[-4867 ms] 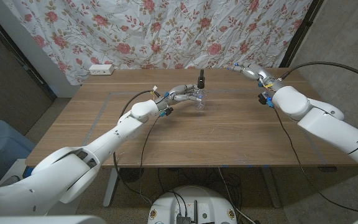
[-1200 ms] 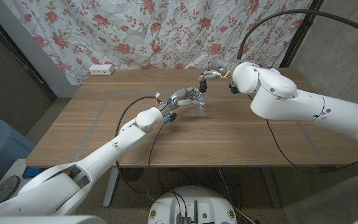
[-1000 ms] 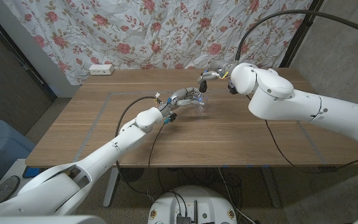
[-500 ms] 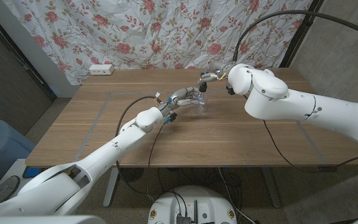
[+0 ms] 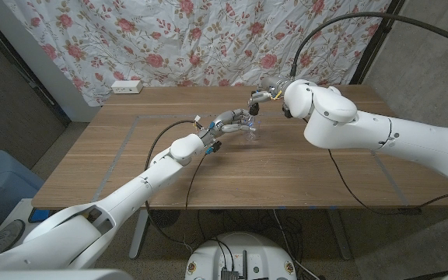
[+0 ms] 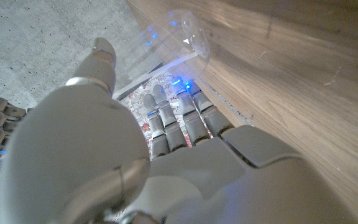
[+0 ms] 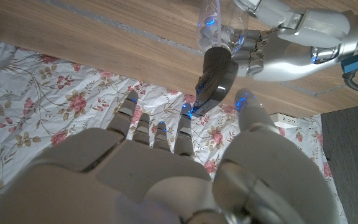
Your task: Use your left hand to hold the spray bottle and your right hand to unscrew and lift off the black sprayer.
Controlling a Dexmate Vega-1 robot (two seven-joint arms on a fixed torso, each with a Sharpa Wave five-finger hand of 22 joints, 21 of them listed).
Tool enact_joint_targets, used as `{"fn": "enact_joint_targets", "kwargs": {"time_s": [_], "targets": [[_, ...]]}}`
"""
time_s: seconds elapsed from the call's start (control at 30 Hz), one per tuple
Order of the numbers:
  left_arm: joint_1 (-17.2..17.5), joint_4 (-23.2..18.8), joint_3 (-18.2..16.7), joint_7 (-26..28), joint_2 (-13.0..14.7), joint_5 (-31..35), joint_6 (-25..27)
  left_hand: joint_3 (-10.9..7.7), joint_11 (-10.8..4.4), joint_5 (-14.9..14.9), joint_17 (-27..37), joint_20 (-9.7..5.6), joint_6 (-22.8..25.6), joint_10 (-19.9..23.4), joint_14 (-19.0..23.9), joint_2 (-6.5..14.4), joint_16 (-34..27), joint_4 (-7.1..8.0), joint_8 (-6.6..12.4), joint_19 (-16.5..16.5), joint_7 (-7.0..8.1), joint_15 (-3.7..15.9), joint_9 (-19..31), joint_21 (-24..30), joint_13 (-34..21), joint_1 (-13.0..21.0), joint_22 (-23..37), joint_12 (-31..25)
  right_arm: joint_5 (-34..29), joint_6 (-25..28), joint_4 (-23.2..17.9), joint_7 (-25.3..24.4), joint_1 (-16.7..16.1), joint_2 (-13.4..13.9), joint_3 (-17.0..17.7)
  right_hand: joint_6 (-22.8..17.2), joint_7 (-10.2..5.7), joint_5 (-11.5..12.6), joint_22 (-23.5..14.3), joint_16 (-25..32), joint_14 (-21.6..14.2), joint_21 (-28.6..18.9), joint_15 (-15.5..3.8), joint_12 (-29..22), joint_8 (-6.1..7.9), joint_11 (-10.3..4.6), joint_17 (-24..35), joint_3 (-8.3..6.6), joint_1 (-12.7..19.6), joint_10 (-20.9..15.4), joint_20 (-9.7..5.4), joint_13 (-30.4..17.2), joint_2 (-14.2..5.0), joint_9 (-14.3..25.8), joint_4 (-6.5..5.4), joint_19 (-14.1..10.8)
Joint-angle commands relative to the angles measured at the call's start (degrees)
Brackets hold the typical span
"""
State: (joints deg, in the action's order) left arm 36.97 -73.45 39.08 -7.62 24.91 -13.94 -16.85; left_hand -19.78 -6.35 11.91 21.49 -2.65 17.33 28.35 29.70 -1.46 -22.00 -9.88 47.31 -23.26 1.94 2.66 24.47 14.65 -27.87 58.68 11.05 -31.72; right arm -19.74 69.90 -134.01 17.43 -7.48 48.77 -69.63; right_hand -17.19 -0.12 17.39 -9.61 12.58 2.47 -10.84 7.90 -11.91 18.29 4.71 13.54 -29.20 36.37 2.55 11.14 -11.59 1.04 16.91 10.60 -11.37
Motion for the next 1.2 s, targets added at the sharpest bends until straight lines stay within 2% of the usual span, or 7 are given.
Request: {"fn": "enact_joint_targets", "kwargs": {"time_s": [0.03, 0.27, 0.57, 0.83, 0.9, 1.2], "targets": [[-0.1, 0.4, 0.0, 0.2, -0.2, 0.0, -0.2, -0.17, -3.51, 0.2, 0.2, 0.21, 0.6, 4.2, 0.5, 5.0, 0.1, 0.42, 2.45, -0.4, 0.1, 8.18, 0.1, 0.5, -5.5, 2.2, 0.2, -0.1, 0.6, -0.2, 0.8, -0.8, 0.2, -0.3, -0.3, -1.0, -0.5, 0.3, -0.1, 0.5, -0.1, -0.3, -0.77, -0.6, 0.69, -0.22, 0.0, -0.56, 1.1, -0.4, -0.94, -0.1, -0.43, 0.3, -0.05, -0.3], [-0.5, 1.0, 0.1, 0.0, -0.5, 0.1, -0.5, -0.14, -3.61, 0.2, 0.1, 0.17, 0.9, 4.4, 0.7, 5.0, 0.2, 0.37, 2.83, -0.4, 0.12, 8.26, 0.0, 0.5, -5.6, 2.1, 0.2, -0.1, 1.0, -0.8, 0.9, -1.2, -0.3, -0.1, 0.1, -1.8, -1.43, 0.3, -0.1, 0.5, -0.2, -0.3, -1.15, -0.7, 1.17, -0.67, -0.1, -0.95, 2.6, -0.8, -1.57, -0.1, -0.64, 0.6, 0.0, -0.5], [-1.0, 1.7, 0.3, -0.5, -0.7, 0.1, -0.8, -0.1, -3.54, 0.2, 0.2, 0.17, 1.2, 4.5, 0.8, 5.2, 0.3, 0.44, 3.18, -0.4, 0.27, 8.21, -0.1, 0.5, -5.8, 1.9, 0.2, -0.1, 1.1, -1.4, 1.0, -1.4, -0.7, 0.2, 0.7, -4.1, -3.83, 0.2, -0.1, 0.7, -0.5, -0.2, -2.0, -0.7, 2.29, -1.54, -0.1, -1.38, 4.8, -1.3, -2.16, -0.1, -0.85, 1.1, 0.01, -1.0], [-1.1, 1.9, 0.4, -0.8, -0.9, 0.0, -0.8, -0.09, -3.6, 0.2, 0.2, 0.17, 1.3, 4.5, 0.8, 5.3, 0.6, 0.4, 3.47, -0.3, 0.23, 8.18, -0.2, 0.5, -5.9, 1.8, 0.2, 0.0, 1.0, -2.0, 1.1, -0.6, -0.9, 0.5, 1.2, -4.0, -5.27, 0.1, -0.1, 0.7, -0.6, -0.2, -2.55, -0.7, 2.39, -2.03, -0.1, -1.53, 6.1, -1.4, -2.46, -0.1, -0.91, 1.3, -0.01, -1.1], [-1.2, 2.1, 0.5, -1.0, -0.9, -0.1, -0.9, -0.04, -3.66, 0.2, 0.2, 0.14, 1.4, 4.5, 0.8, 5.2, 0.6, 0.42, 3.57, -0.4, 0.34, 8.29, -0.3, 0.5, -5.9, 1.7, 0.2, 0.0, 0.9, -2.1, 1.1, -0.5, -1.0, 0.6, 1.3, -4.2, -6.17, 0.0, -0.1, 0.7, -0.6, -0.2, -2.67, -0.7, 2.52, -2.11, -0.1, -1.55, 6.5, -1.4, -2.55, -0.1, -0.91, 1.4, -0.03, -1.2], [-1.2, 2.4, 0.5, -1.1, -1.0, -0.1, -1.3, -0.05, -3.76, 0.2, 0.2, 0.09, 1.8, 5.1, 1.4, 5.4, 0.6, 0.34, 4.1, -0.5, 0.44, 8.35, -0.4, 0.6, -6.1, 1.6, 0.2, -0.2, 1.8, -2.6, 1.4, 0.4, -1.6, 0.8, 2.8, -4.2, -7.2, -0.1, -0.1, 0.7, -0.6, -0.2, -3.09, -0.6, 2.59, -2.72, -0.1, -1.64, 7.4, -1.5, -2.96, -0.1, -1.12, 1.6, -0.11, -1.5]]}}
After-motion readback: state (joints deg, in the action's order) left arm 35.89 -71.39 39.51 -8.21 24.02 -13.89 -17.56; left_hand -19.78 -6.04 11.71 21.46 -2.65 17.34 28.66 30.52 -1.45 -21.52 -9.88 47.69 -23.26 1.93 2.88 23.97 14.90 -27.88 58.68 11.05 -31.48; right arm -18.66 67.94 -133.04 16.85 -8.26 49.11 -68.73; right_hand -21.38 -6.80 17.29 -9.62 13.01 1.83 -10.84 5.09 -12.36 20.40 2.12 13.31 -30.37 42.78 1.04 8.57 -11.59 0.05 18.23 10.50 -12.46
